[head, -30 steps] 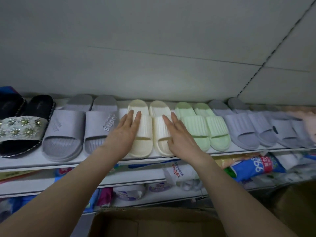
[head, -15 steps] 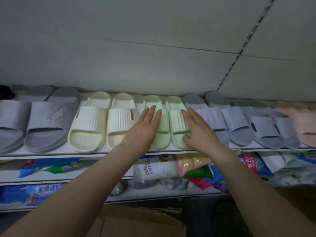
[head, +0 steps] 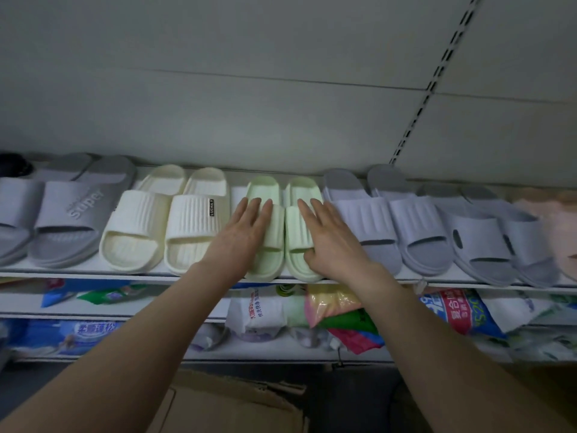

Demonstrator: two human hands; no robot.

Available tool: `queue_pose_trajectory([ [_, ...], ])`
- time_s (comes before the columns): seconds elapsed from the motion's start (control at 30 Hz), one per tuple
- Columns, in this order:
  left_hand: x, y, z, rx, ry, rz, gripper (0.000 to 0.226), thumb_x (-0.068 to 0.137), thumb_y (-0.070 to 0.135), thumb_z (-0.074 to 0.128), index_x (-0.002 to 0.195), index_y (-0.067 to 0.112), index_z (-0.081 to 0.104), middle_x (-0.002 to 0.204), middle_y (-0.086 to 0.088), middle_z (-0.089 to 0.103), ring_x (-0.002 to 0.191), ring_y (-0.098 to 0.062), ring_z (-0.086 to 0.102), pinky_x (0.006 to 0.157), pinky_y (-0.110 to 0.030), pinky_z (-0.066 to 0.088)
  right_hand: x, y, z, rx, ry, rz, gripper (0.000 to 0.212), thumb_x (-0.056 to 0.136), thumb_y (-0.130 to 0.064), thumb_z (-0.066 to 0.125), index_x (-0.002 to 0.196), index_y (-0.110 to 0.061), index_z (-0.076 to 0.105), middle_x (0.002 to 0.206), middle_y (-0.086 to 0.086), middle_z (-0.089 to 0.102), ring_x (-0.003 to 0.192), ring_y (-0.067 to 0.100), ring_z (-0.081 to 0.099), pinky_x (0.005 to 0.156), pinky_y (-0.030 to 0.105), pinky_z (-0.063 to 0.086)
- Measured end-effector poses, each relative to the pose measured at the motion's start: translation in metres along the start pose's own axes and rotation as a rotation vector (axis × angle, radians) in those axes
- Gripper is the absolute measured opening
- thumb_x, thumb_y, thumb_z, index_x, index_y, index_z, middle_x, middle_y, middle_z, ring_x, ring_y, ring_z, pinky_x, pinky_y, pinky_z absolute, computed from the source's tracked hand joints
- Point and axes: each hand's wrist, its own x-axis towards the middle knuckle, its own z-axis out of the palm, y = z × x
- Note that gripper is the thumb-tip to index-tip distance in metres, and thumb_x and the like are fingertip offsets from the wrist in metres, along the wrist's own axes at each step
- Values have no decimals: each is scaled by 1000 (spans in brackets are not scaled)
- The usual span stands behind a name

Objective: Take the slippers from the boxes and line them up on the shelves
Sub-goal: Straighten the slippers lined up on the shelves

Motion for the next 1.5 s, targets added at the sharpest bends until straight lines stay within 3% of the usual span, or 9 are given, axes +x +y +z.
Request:
queue_pose_trajectory([
  [0.17,-5,-1,-4,-72,1,15,91,76,-13,48,152,10,3,159,-18,0,147,-36,-5,118,-39,4,-42,16,-10,76,27,-43,91,86,-2,51,156,-28,-1,165,1,-6,151,18,-8,123,35,7],
  [0.37,3,46,-7,-48,134,182,85,58,-11,70,138,-4,44,145,-28,39,135,-47,33,108,-52,27,-94,109,-26,47,277,95,75,88,-7,52,155,-20,21,162,11,19,150,27,14,118,48,25],
  [0.6,67,153,21,-146,125,127,79,89,30,62,151,4,20,157,-21,16,145,-38,13,119,-46,18,-56,187,-50,-38,198,125,79,93,-60,46,156,-23,15,162,10,14,149,30,12,121,44,18],
  [0.83,109,181,44,-25,42,-11,87,68,7,81,142,-2,36,135,-32,44,123,-58,40,102,-60,35,-57,209,-47,6,183,60,72,91,-59,52,150,-23,32,159,7,22,144,29,23,116,38,21],
  [1.07,108,180,36,-159,13,59,94,65,15,85,144,2,35,138,-25,42,121,-48,46,95,-53,44,-55,227,-48,56,42,26,91,82,-75,47,154,-38,4,165,-1,-4,149,30,12,120,46,19],
  [1.2,103,173,38,-214,24,121,86,74,7,73,148,8,29,147,-16,34,136,-41,33,106,-49,37,-68,220,-50,10,68,80,95,81,-74,52,155,-33,7,162,5,2,143,35,19,114,45,26],
  [1.33,102,176,38,-249,-7,101,86,77,-5,60,151,14,20,158,-12,19,147,-33,7,118,-41,10,-71,214,-48,-36,133,135,91,84,-74,47,155,-30,10,161,9,8,136,35,27,109,44,30],
  [1.4,102,181,35,-222,-37,75,85,80,0,60,151,15,16,159,-13,14,147,-33,3,117,-38,2,-72,217,-49,-6,112,128,90,85,-73,47,155,-31,10,162,7,7,138,34,25,111,44,29],
  [1.5,103,192,24,-175,-78,25,88,75,17,58,152,12,14,159,-17,11,146,-39,1,118,-46,6,-87,227,-60,58,153,42,81,90,-66,47,155,-33,13,164,2,3,144,30,18,115,43,27],
])
